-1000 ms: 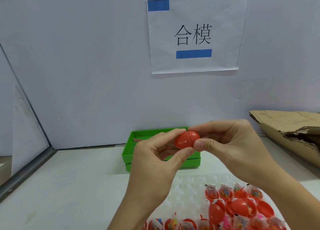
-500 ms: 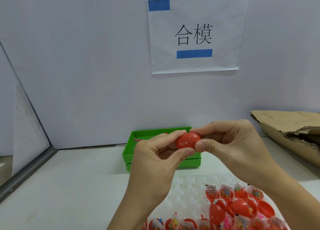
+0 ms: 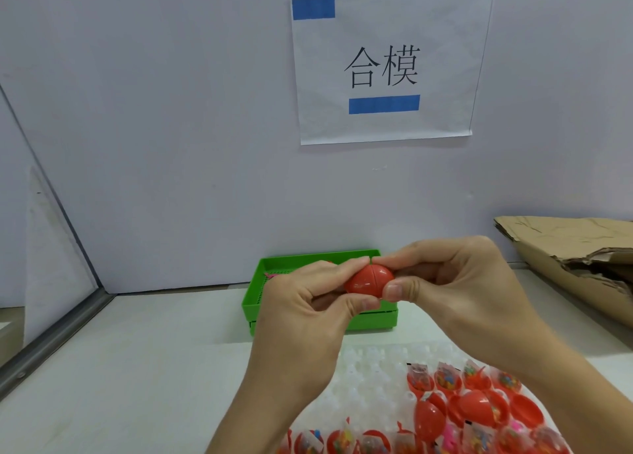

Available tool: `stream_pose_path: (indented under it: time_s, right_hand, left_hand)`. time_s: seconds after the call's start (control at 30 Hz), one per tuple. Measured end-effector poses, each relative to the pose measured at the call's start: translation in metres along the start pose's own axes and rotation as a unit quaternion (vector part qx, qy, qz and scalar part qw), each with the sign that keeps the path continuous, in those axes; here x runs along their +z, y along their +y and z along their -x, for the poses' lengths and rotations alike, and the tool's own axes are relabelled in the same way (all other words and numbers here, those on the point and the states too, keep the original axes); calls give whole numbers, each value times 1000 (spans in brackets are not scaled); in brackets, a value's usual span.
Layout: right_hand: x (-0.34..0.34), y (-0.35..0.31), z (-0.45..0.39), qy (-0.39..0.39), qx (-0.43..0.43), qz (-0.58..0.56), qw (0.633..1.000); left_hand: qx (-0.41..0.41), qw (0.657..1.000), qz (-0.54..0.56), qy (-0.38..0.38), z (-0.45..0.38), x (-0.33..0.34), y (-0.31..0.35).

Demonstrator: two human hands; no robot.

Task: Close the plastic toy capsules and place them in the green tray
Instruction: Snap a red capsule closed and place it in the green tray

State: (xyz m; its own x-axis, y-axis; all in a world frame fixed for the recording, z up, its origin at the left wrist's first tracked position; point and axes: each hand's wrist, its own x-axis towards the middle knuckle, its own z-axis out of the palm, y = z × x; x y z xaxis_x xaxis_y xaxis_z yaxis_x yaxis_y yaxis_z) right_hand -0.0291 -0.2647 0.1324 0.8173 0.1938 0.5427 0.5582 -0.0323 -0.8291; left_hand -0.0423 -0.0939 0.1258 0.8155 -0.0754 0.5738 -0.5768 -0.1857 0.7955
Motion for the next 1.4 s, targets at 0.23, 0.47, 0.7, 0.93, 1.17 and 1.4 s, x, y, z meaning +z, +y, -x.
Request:
stream_pose_path:
  time_s: [0.23, 0.47, 0.7, 0.93, 1.17, 1.4]
  right_hand:
    - [5, 5, 1, 13, -15, 82, 996]
    - [7, 6, 0, 28, -22, 102, 994]
    - [12, 6, 2, 39, -34, 108, 993]
    - [18, 4, 2, 38, -34, 23, 998]
    - [-4, 0, -3, -31, 4, 38, 999]
    - [-11, 7, -3, -71, 144, -154, 975]
  left_hand:
    - [55, 993, -98, 21, 1, 2, -3]
    - [107, 981, -158, 24, 4, 7, -11]
    - [138, 974, -179, 34, 4, 10, -9]
    - [113, 976, -182, 34, 3, 2, -6]
    - [48, 993, -108, 0, 3, 2, -9]
    - [60, 997, -54, -17, 3, 3, -9]
